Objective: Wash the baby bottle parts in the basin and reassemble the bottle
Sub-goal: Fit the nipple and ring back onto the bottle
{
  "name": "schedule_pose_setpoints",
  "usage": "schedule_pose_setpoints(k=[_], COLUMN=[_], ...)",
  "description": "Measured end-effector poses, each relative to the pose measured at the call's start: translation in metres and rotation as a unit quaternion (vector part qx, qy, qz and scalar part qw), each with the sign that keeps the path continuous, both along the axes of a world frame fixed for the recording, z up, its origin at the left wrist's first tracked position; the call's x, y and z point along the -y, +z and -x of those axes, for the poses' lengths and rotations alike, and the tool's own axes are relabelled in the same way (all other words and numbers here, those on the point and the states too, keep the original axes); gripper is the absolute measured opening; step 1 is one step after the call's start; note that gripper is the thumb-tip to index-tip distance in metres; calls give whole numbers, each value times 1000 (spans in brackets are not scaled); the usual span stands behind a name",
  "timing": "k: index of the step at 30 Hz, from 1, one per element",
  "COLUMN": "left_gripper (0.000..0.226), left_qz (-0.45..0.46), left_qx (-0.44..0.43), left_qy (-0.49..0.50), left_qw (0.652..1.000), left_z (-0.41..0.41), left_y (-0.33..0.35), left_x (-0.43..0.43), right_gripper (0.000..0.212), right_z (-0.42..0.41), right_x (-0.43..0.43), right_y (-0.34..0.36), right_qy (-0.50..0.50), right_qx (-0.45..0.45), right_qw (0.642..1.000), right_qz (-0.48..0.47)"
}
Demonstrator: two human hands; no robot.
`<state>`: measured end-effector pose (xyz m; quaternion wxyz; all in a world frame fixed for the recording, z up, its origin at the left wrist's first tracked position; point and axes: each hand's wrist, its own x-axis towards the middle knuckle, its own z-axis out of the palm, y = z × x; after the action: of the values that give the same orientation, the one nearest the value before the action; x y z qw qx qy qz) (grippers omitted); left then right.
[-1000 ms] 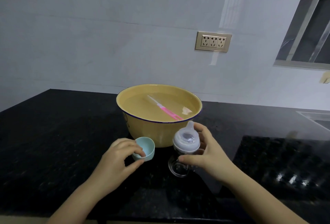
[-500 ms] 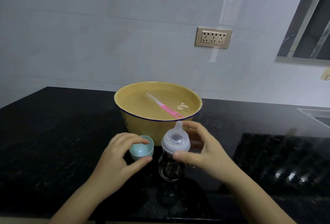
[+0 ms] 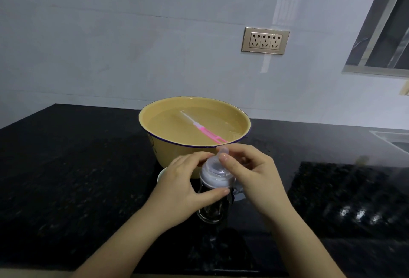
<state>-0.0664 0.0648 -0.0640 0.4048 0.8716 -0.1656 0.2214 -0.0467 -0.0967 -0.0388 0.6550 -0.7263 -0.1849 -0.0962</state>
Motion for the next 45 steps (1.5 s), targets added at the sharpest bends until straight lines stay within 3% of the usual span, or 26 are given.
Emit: schedule_pose_setpoints(k=[4,9,14,21,24,29,37,42,45], left_gripper=[57,63,65,49,45,47,76,82,84], left_qz=[35,54,68,91,148,272,385,399,403], left_qx=[-13,-4,17,21,3,-21,-78,-89,-88], left_qy=[-9,-6,-6,8,-10,-22,-93,-117,-120], left_qw=[999,999,998,996,989,962,915,905,903], left_z=[-1,0,1,-2,1,7,9,13,15], left_y=[2,0,-3,-9,-8,-5,-8,-1,1], left_x=[2,4,6,12,14,13,0,-2,-1], right_gripper=[11,28,18,14,14,21,14,12,15], right_z=[1,0,8,13,13,12,9,3,1], right_x=[-1,6,6,-3,2,10,19,28,27], right_y=[-1,-7,-18,-24,-22,-25,-14,-4,5], right_qy=[-5,-19,-3,-9,-2,-24,-38,-43,-41], right_qx=[-23,-77,-133,-169,-172,-137,0,92,107], right_qw=[998,986,950,912,907,943,998,978,959], right_qz=[-59,-146,-282,-374,-383,-301,-44,184,260])
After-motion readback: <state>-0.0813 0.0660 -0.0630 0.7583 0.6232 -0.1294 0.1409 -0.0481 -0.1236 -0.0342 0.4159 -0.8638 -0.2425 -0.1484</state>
